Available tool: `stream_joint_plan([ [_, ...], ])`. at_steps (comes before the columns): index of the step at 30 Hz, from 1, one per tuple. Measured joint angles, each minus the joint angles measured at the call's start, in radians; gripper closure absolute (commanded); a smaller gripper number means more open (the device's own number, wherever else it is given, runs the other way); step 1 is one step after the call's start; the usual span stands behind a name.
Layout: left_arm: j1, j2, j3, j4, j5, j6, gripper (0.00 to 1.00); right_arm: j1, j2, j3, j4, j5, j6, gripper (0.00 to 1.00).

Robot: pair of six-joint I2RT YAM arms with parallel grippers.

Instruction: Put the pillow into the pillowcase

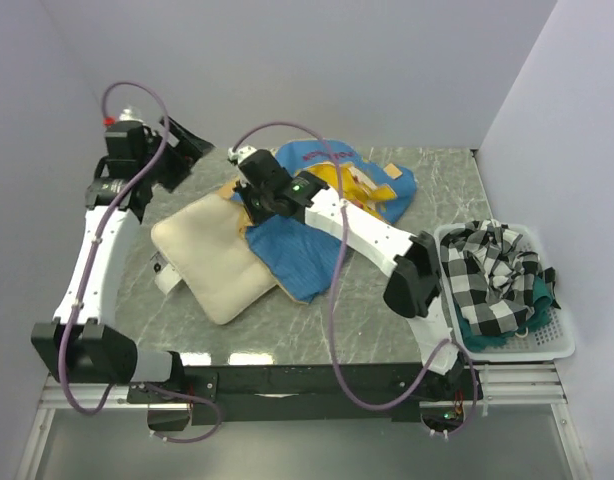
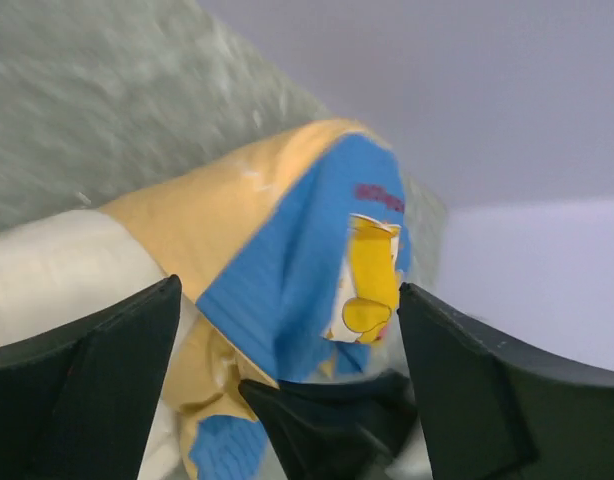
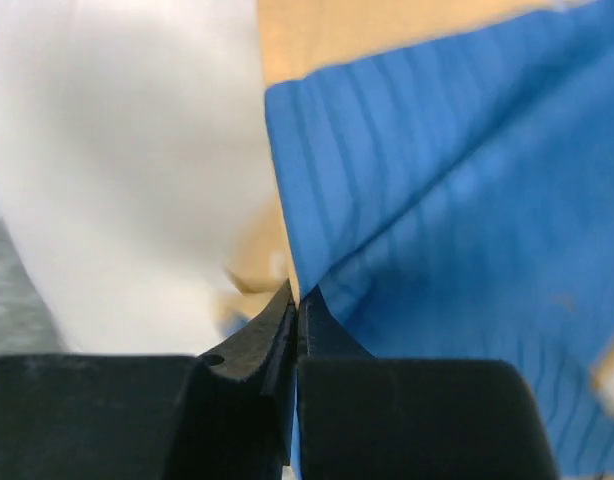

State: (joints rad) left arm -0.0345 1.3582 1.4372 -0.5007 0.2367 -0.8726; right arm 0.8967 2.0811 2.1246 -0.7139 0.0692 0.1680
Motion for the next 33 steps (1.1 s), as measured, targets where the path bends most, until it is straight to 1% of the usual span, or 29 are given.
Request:
stream_joint_plan([
  [1,0.009,-0.018,0.011,-0.012,-0.047,0.009,0.04,-0.008,0.024,-0.01,-0.005,-0.003,0.002,0.94],
  [2,0.012,-0.046,0.011,-0.024,-0.092,0.014,0.04,-0.014,0.045,-0.013,-0.003,-0.002,0.004,0.9],
  [4,0.01,-0.138,-0.04,-0.029,-0.18,0.011,0.04,-0.027,0.064,-0.013,0.003,-0.007,0.007,0.85],
  [5,0.008,-0.216,-0.107,-0.027,-0.237,0.001,0.04,-0.032,0.065,-0.013,0.0,-0.007,0.008,0.79],
  [7,0.006,-0.344,-0.23,-0.034,-0.313,-0.026,0.04,-0.04,0.053,-0.013,0.004,-0.008,0.013,0.68],
  [8,0.006,-0.409,-0.309,-0.04,-0.351,-0.046,0.03,-0.04,0.042,-0.019,0.014,-0.009,0.016,0.54],
  [10,0.007,-0.496,-0.446,-0.048,-0.409,-0.094,0.03,-0.037,0.01,-0.051,0.037,-0.01,0.023,0.41],
  [11,0.007,-0.518,-0.508,-0.05,-0.425,-0.119,0.05,-0.033,-0.019,-0.091,0.055,-0.008,0.021,0.33],
  [14,0.007,-0.532,-0.698,-0.045,-0.436,-0.189,0.06,-0.018,-0.118,-0.231,0.084,0.003,0.01,0.24],
  [16,0.007,-0.534,-0.792,-0.056,-0.433,-0.219,0.07,-0.005,-0.18,-0.328,0.108,0.015,0.002,0.21],
  [19,0.006,-0.571,-0.89,-0.055,-0.416,-0.253,0.06,0.024,-0.264,-0.476,0.141,0.02,-0.011,0.17],
  [20,0.004,-0.588,-0.912,-0.051,-0.413,-0.263,0.04,0.041,-0.29,-0.529,0.152,0.019,-0.018,0.17],
  [22,-0.002,-0.618,-0.955,-0.024,-0.406,-0.28,0.03,0.072,-0.303,-0.576,0.159,0.023,-0.029,0.17],
  [24,-0.006,-0.638,-0.996,0.015,-0.39,-0.296,0.04,0.102,-0.28,-0.581,0.163,0.028,-0.039,0.16],
  [26,-0.01,-0.65,-1.051,0.079,-0.363,-0.314,0.05,0.126,-0.234,-0.56,0.169,0.031,-0.046,0.2],
  [27,-0.013,-0.649,-1.076,0.111,-0.352,-0.322,0.07,0.134,-0.196,-0.538,0.174,0.035,-0.05,0.25],
  [28,-0.017,-0.644,-1.096,0.143,-0.341,-0.328,0.1,0.135,-0.167,-0.519,0.172,0.046,-0.051,0.38],
  [30,-0.034,-0.622,-1.123,0.211,-0.329,-0.333,0.21,0.131,-0.086,-0.454,0.163,0.088,-0.056,0.54],
  [31,-0.043,-0.611,-1.131,0.243,-0.325,-0.336,0.28,0.127,-0.055,-0.428,0.159,0.112,-0.055,0.67],
  [32,-0.055,-0.596,-1.139,0.281,-0.321,-0.337,0.52,0.122,-0.018,-0.393,0.148,0.154,-0.051,0.74],
  [33,-0.07,-0.579,-1.151,0.332,-0.319,-0.335,0.68,0.117,0.009,-0.362,0.137,0.192,-0.049,0.81],
])
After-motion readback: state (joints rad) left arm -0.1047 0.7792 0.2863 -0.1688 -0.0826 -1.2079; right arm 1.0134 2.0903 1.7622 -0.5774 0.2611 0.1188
